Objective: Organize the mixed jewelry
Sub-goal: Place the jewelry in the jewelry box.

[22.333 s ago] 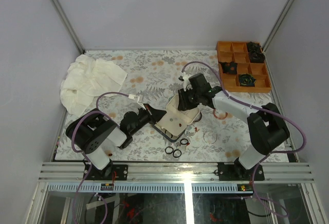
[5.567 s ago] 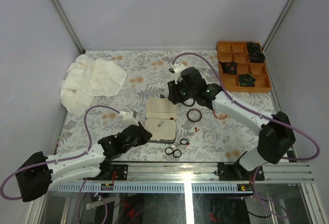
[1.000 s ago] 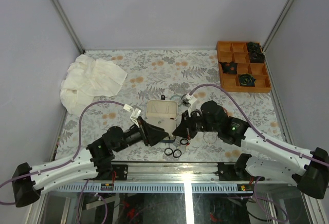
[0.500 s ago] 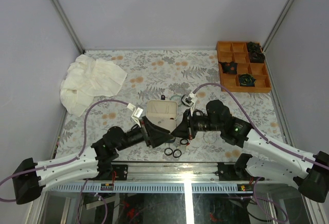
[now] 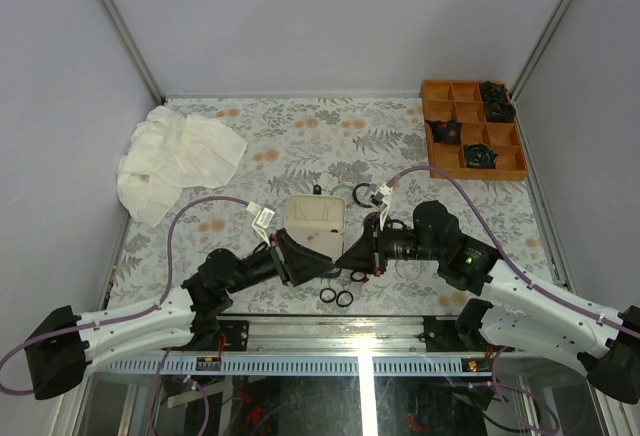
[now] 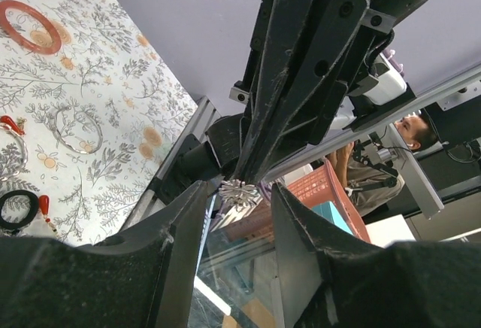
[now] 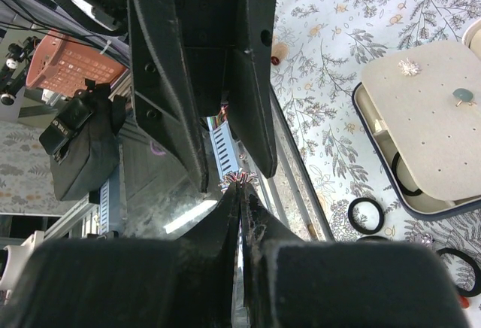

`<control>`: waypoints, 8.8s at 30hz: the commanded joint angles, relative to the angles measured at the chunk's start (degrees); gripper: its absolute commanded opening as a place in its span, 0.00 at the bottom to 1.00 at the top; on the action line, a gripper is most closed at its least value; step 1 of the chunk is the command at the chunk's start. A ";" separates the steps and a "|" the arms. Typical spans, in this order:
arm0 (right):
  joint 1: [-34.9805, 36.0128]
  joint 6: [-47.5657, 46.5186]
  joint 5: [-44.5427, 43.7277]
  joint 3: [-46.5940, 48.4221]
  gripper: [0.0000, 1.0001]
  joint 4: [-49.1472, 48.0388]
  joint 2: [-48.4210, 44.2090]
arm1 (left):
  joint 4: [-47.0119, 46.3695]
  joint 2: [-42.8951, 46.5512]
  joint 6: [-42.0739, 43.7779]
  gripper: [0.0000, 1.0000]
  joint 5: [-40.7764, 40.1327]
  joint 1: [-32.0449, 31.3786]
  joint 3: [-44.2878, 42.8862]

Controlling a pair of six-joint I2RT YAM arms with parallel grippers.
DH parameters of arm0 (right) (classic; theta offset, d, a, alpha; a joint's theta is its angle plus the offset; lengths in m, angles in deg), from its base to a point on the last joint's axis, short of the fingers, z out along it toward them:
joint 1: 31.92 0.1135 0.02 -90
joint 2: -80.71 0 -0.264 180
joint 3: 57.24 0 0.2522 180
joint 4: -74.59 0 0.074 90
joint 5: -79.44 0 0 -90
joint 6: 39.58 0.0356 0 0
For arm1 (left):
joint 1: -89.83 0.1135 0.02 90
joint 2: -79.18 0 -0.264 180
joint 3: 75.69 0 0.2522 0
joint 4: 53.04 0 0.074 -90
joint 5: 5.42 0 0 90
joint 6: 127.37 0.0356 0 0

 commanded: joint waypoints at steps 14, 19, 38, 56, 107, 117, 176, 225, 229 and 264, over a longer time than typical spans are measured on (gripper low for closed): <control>-0.32 0.22 0.37 -0.60 0.00 -5.78 -0.80 | -14.12 -4.68 -6.85 0.39 4.76 2.54 2.52; -0.32 0.38 0.42 -0.76 0.00 -6.48 -0.63 | -15.16 -5.67 -7.52 0.36 5.32 2.77 2.50; -0.35 2.66 0.06 -3.06 0.00 -10.04 -1.37 | -17.28 -6.48 -8.30 0.08 5.46 2.97 2.92; -0.31 12.99 2.09 -9.14 0.00 -26.92 -4.21 | -24.62 -6.95 -9.92 0.03 8.38 3.12 0.11; -0.33 1.98 -12.75 1.93 0.44 4.85 -11.87 | 11.39 -1.46 0.77 0.02 3.50 3.54 -9.98; -0.38 -4.67 -34.36 8.87 0.44 25.18 -7.04 | 38.12 -6.92 8.76 0.01 -5.41 6.32 -23.83; -29.96 -5.85 13.95 25.48 0.62 -14.55 63.75 | 47.38 -12.74 14.25 0.00 4.75 22.69 -25.91; -24.62 7.55 25.67 10.01 0.61 -38.92 47.74 | 75.27 -14.55 15.40 0.00 2.21 22.27 -31.91; -24.39 8.07 25.45 9.44 0.61 -39.46 47.30 | 78.80 -17.26 16.29 0.00 0.83 20.84 -34.04; -24.04 10.65 25.29 8.12 0.61 -41.53 47.37 | 92.64 -40.48 25.16 0.00 -2.00 14.58 -48.50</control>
